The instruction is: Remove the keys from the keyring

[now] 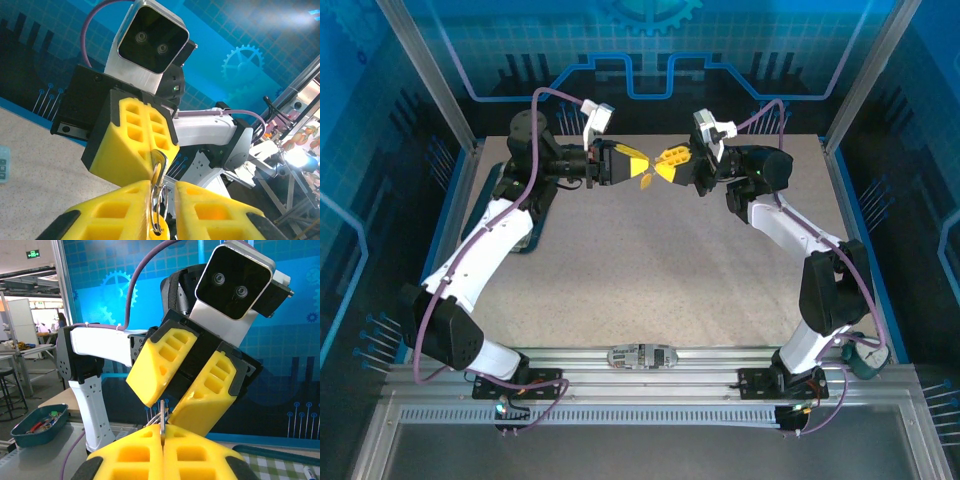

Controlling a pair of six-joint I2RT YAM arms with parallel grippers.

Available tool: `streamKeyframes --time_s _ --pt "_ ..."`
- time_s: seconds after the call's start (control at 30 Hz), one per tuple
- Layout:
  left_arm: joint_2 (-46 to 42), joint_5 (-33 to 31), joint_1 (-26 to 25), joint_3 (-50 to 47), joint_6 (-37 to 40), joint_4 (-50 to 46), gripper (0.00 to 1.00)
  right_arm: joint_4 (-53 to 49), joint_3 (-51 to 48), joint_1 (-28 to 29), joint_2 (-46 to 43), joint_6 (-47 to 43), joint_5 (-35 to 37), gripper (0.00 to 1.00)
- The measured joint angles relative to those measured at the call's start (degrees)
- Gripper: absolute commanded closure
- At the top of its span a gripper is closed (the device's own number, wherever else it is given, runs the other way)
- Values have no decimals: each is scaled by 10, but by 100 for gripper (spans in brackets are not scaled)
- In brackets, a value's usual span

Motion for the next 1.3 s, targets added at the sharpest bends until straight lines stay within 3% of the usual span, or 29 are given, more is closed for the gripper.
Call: streamKeyframes --time_s 0.13,0.43,0.77,0.87,1.3 --pt "0 1 0 0 1 0 71 1 0 0 0 0 0 100" --pt "0 5 0 0 14 -18 73 1 0 0 0 0 2 100" --pt "0 5 0 0 24 -26 100 2 0 0 0 -2 7 100" --pt "0 4 0 0 19 -18 100 2 -3 0 -1 -9 13 100" --pt "15 -3 0 -38 -138 143 100 -26 -96 3 -60 -144 92 100"
